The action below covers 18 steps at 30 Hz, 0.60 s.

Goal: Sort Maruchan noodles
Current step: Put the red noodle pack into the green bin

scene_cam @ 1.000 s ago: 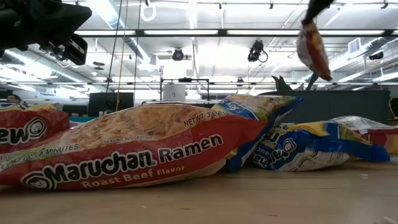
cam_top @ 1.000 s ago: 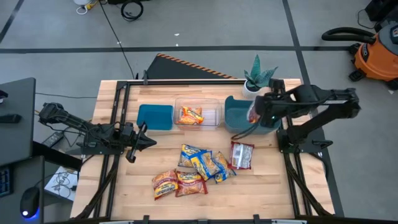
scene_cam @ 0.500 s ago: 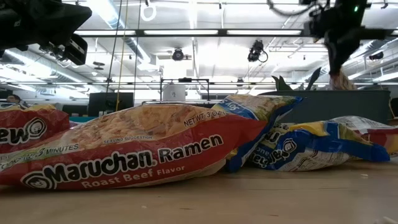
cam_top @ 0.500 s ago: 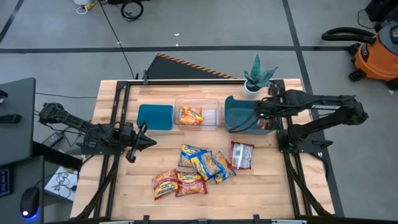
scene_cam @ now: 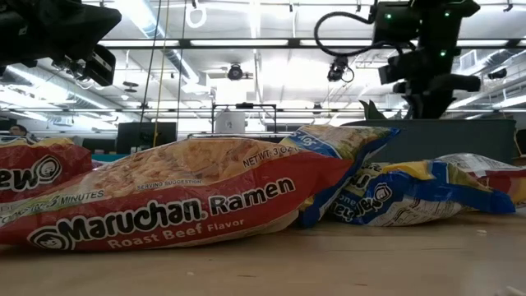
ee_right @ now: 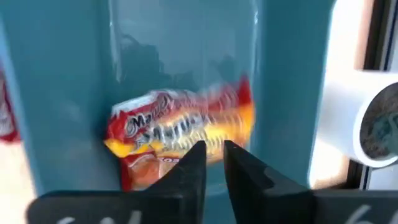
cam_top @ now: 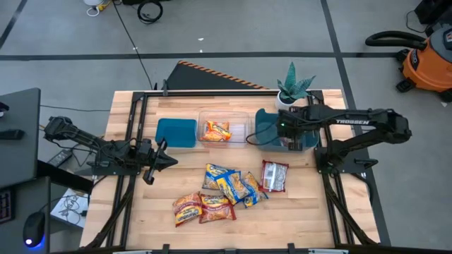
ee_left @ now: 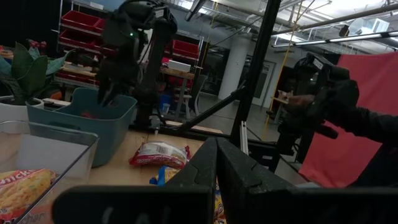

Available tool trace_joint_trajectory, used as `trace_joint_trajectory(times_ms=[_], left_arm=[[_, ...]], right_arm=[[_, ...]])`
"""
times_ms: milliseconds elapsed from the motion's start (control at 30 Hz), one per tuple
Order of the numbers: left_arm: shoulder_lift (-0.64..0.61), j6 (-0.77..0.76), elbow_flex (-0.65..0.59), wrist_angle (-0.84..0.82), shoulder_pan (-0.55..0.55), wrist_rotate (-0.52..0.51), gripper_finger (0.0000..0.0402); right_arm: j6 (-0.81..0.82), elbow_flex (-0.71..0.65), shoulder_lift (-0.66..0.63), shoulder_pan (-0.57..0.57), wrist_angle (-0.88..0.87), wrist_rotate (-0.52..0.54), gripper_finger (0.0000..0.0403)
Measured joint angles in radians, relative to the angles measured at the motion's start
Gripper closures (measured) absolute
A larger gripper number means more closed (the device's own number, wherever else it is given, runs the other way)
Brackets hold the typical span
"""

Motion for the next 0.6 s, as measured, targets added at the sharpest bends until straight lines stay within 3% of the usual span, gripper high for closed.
trace_joint_trajectory(times_ms=[133, 333, 433, 600], left_arm=[[0.0, 0.0, 0.0, 0.0, 0.0, 0.0, 0.0388], [0.0, 0.0, 0.0, 0.0, 0.0, 0.0, 0.0388], [0.0, 0.0, 0.0, 0.0, 0.0, 0.0, 0.0388], [0.0, 0.0, 0.0, 0.0, 0.0, 0.0, 0.0388]], right_arm=[[-0.021, 0.028, -0.005, -0.013, 0.03, -0.019, 0.0294], [0.06, 0.179, -0.006, 0.024, -0.031, -0.057, 0.026], [0.104, 0.224, -0.004, 0.099, -0.032, -0.123, 0.0258], [0.188, 0.231, 0.016, 0.285, -0.022, -0.097, 0.0261]])
